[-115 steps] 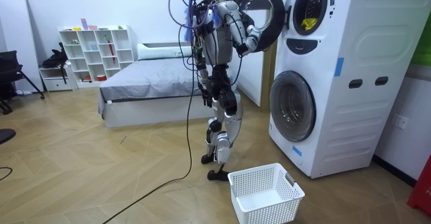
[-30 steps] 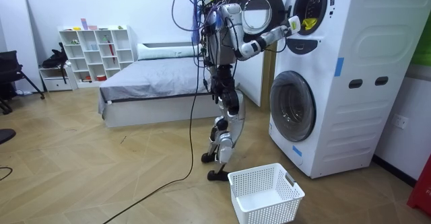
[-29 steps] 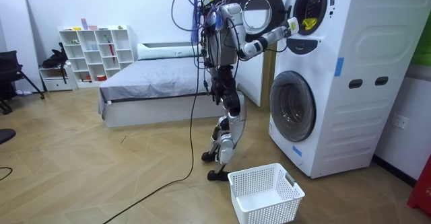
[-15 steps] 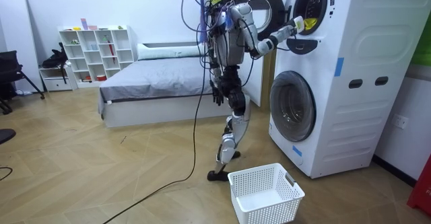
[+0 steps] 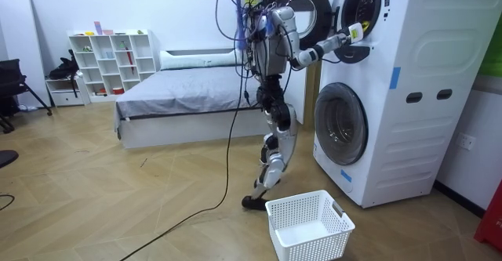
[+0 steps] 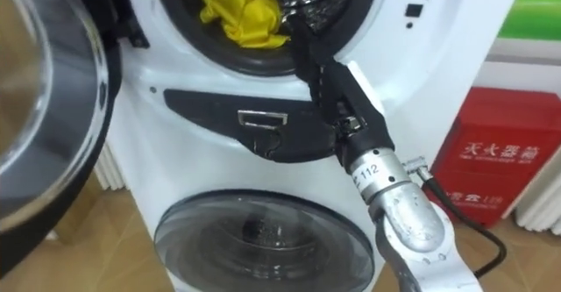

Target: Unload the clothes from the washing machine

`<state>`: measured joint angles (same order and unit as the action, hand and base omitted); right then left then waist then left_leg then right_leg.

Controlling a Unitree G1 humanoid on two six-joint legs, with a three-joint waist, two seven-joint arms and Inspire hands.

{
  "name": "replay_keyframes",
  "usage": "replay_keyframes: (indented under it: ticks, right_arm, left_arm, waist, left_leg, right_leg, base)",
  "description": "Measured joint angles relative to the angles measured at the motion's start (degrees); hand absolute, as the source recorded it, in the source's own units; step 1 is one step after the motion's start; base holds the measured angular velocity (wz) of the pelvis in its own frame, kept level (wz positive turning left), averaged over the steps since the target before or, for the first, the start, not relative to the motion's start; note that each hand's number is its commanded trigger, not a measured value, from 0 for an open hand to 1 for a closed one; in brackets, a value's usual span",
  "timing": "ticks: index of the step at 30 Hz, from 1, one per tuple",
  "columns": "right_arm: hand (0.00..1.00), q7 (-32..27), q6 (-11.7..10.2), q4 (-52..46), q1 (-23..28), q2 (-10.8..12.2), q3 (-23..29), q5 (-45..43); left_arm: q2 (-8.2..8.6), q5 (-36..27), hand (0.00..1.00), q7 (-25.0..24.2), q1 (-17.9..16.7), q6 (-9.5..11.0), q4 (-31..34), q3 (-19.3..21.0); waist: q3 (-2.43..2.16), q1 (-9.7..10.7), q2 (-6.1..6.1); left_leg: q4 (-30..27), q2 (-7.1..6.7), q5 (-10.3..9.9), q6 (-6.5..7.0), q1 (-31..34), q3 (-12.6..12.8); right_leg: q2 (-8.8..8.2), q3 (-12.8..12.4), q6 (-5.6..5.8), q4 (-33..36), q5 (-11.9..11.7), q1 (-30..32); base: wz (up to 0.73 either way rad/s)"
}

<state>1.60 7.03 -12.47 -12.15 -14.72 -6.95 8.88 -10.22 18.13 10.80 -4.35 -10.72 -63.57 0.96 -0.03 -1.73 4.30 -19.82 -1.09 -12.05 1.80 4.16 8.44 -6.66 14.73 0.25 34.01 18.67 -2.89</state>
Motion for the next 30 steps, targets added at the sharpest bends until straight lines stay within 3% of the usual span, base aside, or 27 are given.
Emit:
replay_keyframes:
  ticks: [2, 3, 4, 5, 6, 7, 8, 9, 10, 16, 17, 18, 24, 29, 30]
  right_arm:
    - [0.00, -0.67, 0.02, 0.29, 0.57, -0.12, 1.11, -0.85]
    - [0.00, -0.79, -0.08, 0.37, 1.72, 0.03, 2.63, -1.31]
    - [0.00, -0.83, -0.31, 0.35, 2.43, 0.26, 3.18, -1.55]
    - [0.00, -1.13, -0.93, 0.10, 3.45, 0.53, 3.62, -2.43]
    - [0.00, -1.26, -1.13, -0.03, 3.74, 0.76, 3.66, -2.80]
    - [0.00, -1.36, -1.15, -0.03, 3.73, 0.87, 3.64, -2.91]
    - [0.00, -1.49, -1.27, -0.02, 4.12, 1.06, 3.60, -3.10]
    - [0.00, -1.51, -1.25, -0.06, 4.27, 1.17, 3.58, -3.00]
    - [0.00, -1.36, -1.23, -0.09, 4.24, 1.18, 3.59, -2.82]
    - [0.00, -0.83, -1.18, -1.52, 4.20, 1.16, 3.69, -2.21]
    - [0.00, -0.50, -1.18, -1.63, 4.20, 1.17, 3.54, -2.20]
    - [0.00, -0.34, -1.18, -1.65, 4.19, 1.20, 3.23, -2.20]
    - [0.00, 0.19, -1.22, -2.88, 4.02, 1.19, 3.21, -3.53]
    - [0.00, 2.01, -1.03, -4.27, 4.02, 1.19, 3.13, -4.82]
    - [0.00, 2.70, -0.32, -5.21, 4.02, 0.98, 2.87, -4.78]
  left_arm:
    - [-0.38, -0.03, 0.00, 0.45, 0.24, 0.32, 0.69, -1.21]
    - [-0.68, 0.20, 0.00, 1.06, 0.41, 0.70, 0.78, -1.73]
    - [-0.93, 0.21, 0.00, 1.39, 0.53, 0.92, 0.85, -1.80]
    - [-1.52, 0.17, 0.00, 2.12, 0.51, 1.19, 0.93, -1.82]
    - [-2.00, 0.13, 0.00, 2.89, 0.04, 1.16, 0.73, -1.96]
    - [-2.06, 0.15, 0.00, 3.21, -0.56, 1.14, 0.53, -1.99]
    - [-1.70, 0.40, 0.00, 3.73, -1.30, 0.92, 0.44, -2.01]
    - [-1.41, 0.73, 0.00, 3.88, -2.45, 0.90, 0.52, -2.21]
    - [-1.40, 0.77, 0.00, 3.87, -3.06, 0.78, 0.51, -2.20]
    - [-1.43, 1.76, 0.00, 2.49, -6.49, -1.39, 0.66, -2.15]
    - [-1.38, 1.74, 0.00, 2.36, -6.47, -1.42, 0.68, -2.16]
    - [-1.35, 1.74, 0.00, 2.36, -6.39, -1.34, 0.67, -2.20]
    - [0.06, 1.80, 0.00, 2.36, -5.13, -0.38, 0.65, -2.22]
    - [0.08, 1.80, 0.00, 2.30, -4.66, 0.04, 0.66, -2.33]
    - [0.06, 1.79, 0.00, 2.28, -4.73, 0.04, 0.54, -2.55]
  waist:
    - [0.20, 0.17, -0.36]
    - [0.42, 0.66, -1.01]
    - [0.37, 0.63, -1.13]
    - [0.36, 0.55, -1.24]
    - [0.35, 0.53, -1.20]
    - [0.33, 0.43, -1.17]
    - [0.22, 0.29, -1.41]
    - [-0.22, -0.38, -1.99]
    - [-0.43, -0.45, -2.05]
    - [-0.40, -0.38, -1.51]
    - [-0.03, -0.51, -1.45]
    - [0.00, -0.40, -1.28]
    - [0.03, -0.09, -1.06]
    - [0.04, -0.13, -1.08]
    - [-0.17, -0.12, -0.77]
  left_leg:
    - [1.24, -0.28, -0.18, 0.70, -2.11, -0.45]
    - [1.64, 0.08, -0.29, 0.97, -3.30, -1.35]
    - [2.13, 0.41, -0.20, 1.07, -3.76, -1.73]
    - [2.77, 1.19, -0.13, 1.04, -4.30, -1.81]
    - [2.86, 1.61, -0.11, 1.01, -4.62, -1.45]
    - [3.00, 1.62, -0.13, 0.99, -4.82, -1.06]
    - [3.74, 1.43, -0.27, 0.94, -5.23, -0.88]
    - [4.76, 1.51, -0.18, 0.77, -5.94, -0.68]
    - [5.08, 1.63, -0.11, 0.61, -5.94, -0.65]
    - [6.50, 2.30, 0.63, -0.33, -6.18, -0.37]
    - [6.69, 2.42, 0.65, -0.51, -6.48, -0.05]
    - [6.97, 2.57, 0.69, -0.70, -6.63, -0.21]
    - [7.20, 3.12, 0.47, -1.25, -6.78, -0.39]
    - [8.23, 3.39, 0.79, -1.81, -6.69, 0.09]
    - [8.41, 3.43, 0.82, -1.85, -6.75, 0.23]
  right_leg:
    - [-0.53, -0.55, 1.28, 3.34, -1.44, 0.56]
    - [0.02, -0.89, 1.68, 4.44, -2.80, 1.58]
    - [0.48, -1.85, 1.81, 3.54, -2.40, 1.87]
    - [2.18, -3.57, 1.71, -2.04, -1.09, 2.40]
    - [2.83, -4.02, 1.30, -8.55, -1.65, 3.63]
    - [2.83, -4.42, 1.22, -12.14, -3.59, 3.99]
    - [2.71, -4.78, -0.15, -15.19, -8.46, 4.24]
    - [3.17, -4.98, -0.44, -16.84, -9.01, 3.63]
    - [3.46, -4.92, -0.43, -17.59, -9.36, 3.46]
    - [4.80, -4.70, -1.36, -20.39, -10.21, 3.25]
    - [5.16, -4.79, -1.59, -21.09, -10.49, 2.54]
    - [5.22, -4.74, -1.73, -21.68, -10.62, 1.82]
    - [5.95, -4.84, -2.01, -22.35, -10.68, 1.67]
    - [6.23, -5.23, -2.28, -22.40, -10.73, 2.00]
    - [6.25, -5.28, -2.43, -22.36, -10.64, 2.11]
  base:
    - [-0.05]
    - [0.07]
    - [0.10]
    - [0.00]
    - [-0.07]
    - [-0.05]
    - [-0.11]
    - [-0.12]
    - [-0.13]
    - [-0.02]
    - [-0.08]
    - [-0.04]
    - [0.00]
    - [-0.05]
    - [-0.06]
